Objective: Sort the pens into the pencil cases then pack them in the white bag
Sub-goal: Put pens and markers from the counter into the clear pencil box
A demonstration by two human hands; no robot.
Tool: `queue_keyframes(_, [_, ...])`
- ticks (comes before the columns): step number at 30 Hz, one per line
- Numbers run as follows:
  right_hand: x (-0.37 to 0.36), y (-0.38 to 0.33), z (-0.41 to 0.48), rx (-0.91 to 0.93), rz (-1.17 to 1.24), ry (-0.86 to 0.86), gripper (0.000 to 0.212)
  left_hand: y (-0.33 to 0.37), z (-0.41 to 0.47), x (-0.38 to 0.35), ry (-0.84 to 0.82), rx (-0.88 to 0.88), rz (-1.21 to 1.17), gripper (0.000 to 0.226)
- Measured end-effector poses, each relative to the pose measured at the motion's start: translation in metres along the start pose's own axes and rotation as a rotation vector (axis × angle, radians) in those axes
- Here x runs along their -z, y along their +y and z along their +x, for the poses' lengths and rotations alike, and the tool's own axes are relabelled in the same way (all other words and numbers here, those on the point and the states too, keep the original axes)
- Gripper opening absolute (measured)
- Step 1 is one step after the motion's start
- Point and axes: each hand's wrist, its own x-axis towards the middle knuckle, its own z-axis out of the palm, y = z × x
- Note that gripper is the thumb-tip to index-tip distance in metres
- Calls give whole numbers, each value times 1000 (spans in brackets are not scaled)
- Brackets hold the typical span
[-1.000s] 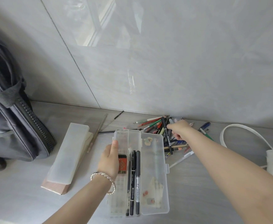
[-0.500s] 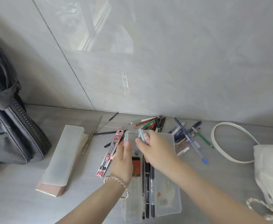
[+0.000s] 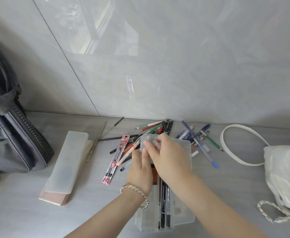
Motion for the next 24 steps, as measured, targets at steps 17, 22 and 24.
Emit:
queue_keyframes(17, [-30, 13, 0, 169, 59, 220, 52, -10, 0, 5, -171, -1, 88, 28])
queue_keyframes(22, [-18, 24, -4, 251, -91, 147, 61, -19, 5, 5, -149, 18, 23, 32])
queue_keyframes(24, [-11, 32, -4, 299, -111, 57, 62, -16, 8, 7, -162, -17, 28, 44])
